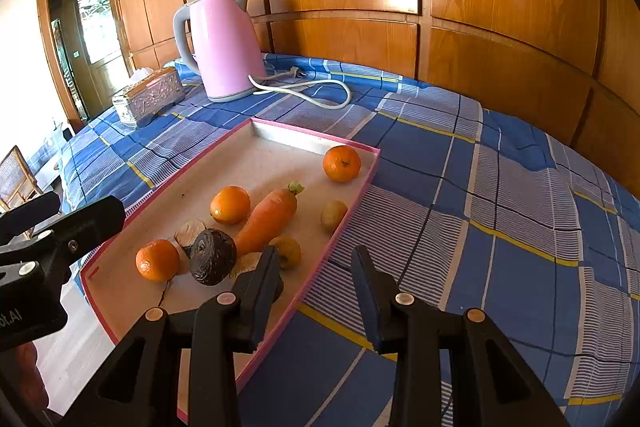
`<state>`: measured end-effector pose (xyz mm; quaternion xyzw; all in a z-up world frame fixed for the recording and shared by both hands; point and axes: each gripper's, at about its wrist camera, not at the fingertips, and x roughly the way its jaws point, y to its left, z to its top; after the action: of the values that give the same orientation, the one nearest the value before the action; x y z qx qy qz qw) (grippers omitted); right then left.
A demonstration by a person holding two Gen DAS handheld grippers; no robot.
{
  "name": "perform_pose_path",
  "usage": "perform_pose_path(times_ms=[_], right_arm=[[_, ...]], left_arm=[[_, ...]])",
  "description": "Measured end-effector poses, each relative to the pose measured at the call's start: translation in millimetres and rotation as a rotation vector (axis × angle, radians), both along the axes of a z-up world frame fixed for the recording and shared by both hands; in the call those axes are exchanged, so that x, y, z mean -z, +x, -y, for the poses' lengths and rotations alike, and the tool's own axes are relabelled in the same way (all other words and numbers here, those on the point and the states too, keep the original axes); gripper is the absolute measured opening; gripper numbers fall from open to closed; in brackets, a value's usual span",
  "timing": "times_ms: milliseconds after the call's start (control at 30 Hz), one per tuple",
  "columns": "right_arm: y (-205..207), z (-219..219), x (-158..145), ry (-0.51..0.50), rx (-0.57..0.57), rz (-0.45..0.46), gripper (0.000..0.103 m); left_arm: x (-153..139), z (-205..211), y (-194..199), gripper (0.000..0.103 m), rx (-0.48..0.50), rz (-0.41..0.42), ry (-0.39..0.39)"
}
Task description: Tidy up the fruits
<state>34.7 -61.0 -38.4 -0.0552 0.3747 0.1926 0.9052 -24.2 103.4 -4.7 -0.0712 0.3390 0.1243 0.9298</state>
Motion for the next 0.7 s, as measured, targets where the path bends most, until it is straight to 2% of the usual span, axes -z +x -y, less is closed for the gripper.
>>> perform_pose_path(times_ms=[700], right_arm=[[-1.3,-2.0,1.5,-0.007,-0.01,-0.002,0.037]], left_arm=[[0.8,-1.8,-1.0,0.103,-0.008,-0.004,0.0]])
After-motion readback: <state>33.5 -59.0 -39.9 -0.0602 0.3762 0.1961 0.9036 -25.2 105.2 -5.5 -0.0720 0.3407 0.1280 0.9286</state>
